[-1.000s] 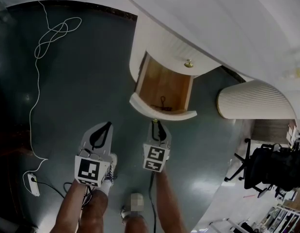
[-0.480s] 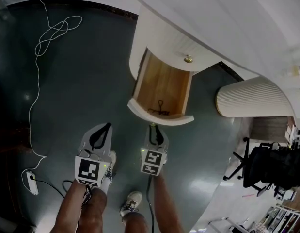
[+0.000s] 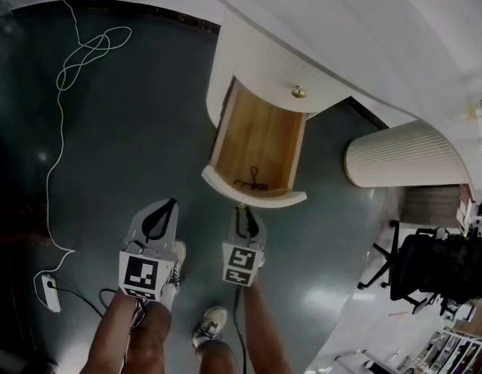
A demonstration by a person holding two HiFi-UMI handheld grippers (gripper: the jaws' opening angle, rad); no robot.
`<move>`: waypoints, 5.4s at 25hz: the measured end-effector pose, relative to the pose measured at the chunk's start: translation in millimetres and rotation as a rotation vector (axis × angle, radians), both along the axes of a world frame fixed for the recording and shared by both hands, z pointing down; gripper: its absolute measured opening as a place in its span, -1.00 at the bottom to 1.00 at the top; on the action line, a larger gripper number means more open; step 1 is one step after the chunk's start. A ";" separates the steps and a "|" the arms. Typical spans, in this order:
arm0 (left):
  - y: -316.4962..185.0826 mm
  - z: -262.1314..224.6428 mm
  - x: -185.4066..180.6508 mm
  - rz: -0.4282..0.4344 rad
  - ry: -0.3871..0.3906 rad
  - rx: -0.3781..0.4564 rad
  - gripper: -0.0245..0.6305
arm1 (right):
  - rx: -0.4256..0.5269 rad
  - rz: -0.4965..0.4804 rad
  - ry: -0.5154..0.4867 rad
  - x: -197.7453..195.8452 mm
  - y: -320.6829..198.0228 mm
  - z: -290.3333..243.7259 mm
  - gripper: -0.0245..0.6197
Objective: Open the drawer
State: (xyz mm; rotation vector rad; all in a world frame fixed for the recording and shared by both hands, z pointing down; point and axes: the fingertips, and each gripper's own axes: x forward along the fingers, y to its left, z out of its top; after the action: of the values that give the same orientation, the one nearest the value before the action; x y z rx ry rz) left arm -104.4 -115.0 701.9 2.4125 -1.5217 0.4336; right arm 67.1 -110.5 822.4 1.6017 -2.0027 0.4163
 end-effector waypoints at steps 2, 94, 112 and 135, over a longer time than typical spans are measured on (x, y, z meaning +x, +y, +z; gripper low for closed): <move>1.1 -0.6 0.9 0.001 0.001 0.000 -0.90 | -0.001 0.000 0.000 0.3 2.0 0.1 -0.61; 150.5 -552.0 86.3 0.087 -0.019 0.238 -0.90 | 0.451 0.009 -0.113 114.9 175.1 -658.0 -0.75; 176.7 -549.2 86.6 0.079 -0.019 0.225 -0.90 | 0.465 0.006 -0.098 130.2 200.4 -663.3 -0.91; 179.0 -546.7 84.3 0.082 -0.023 0.224 -0.90 | 0.473 0.002 -0.115 125.6 202.1 -664.9 -0.91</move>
State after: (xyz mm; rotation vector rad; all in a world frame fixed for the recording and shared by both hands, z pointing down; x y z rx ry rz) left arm -20.1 64.0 155.2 2.6565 -1.5595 0.3239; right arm 192.7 91.6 157.5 1.8887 -2.3086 0.0300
